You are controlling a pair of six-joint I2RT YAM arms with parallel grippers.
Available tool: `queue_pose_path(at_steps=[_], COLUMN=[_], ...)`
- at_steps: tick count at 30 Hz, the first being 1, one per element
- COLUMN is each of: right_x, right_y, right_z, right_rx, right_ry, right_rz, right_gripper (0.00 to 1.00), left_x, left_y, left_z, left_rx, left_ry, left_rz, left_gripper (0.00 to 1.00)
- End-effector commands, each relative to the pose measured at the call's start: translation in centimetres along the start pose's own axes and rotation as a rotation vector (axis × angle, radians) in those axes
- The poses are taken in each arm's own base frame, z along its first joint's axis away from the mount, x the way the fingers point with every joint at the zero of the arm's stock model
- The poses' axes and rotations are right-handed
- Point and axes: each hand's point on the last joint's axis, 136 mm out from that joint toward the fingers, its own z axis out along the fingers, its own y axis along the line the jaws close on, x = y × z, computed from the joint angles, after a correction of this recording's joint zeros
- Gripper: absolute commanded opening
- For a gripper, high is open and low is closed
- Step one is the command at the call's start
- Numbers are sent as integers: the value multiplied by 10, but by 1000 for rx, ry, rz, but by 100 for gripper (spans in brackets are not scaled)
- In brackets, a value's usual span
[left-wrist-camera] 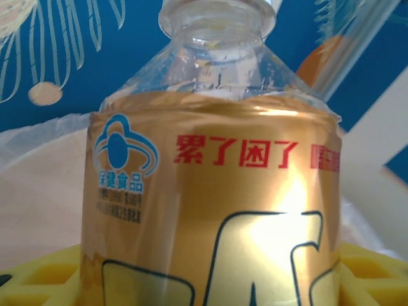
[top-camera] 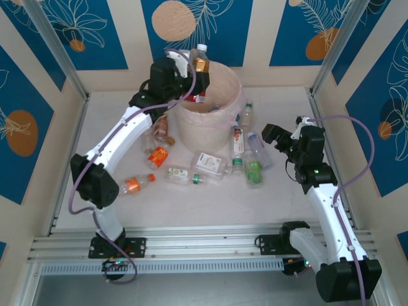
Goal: Put the plastic bottles in the bin
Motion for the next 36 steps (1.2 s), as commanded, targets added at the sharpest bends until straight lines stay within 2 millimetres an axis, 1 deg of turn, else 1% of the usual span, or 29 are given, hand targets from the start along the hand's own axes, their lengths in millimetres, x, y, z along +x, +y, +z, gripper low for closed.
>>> queue_pose_path(at_steps=[1,5,7,12,13,14,17,20,22,26,33,36], right_x=[-4,-2,-1,0,1,1,1,1,1,3,5,5], right_y=[0,-2,-3,-5,-6,-6,-8,-9,-11,-13,-15,-15], right_z=[-4,-2,0,5,5,5,6,6,7,7,9,9], right_rx=[21,34,38,54,57,60,68,74,80,91,107,107], right_ry=[-2,9,16,39,41,44,41,39,40,45,66,67], right_rz=[5,1,3,4,3,2,0,-4,-7,-6,-14,-15], right_gripper=[100,100,100,100,99,100,100,100,100,100,99,100], left_x=[19,34,38,46,49,51,60,69,71,70,66,66], left_y=[25,44,50,65,67,70,74,75,75,75,72,71], left_z=[4,15,18,23,23,24,28,33,35,36,33,32], left_rx=[-214,-350,-402,-527,-545,-561,-586,-589,-592,-600,-605,-603], left_ry=[75,143,158,188,196,206,230,249,255,255,259,264], left_rz=[96,130,143,178,182,187,193,194,192,190,189,185], left_gripper=[0,0,2,19,24,30,46,54,60,77,87,90])
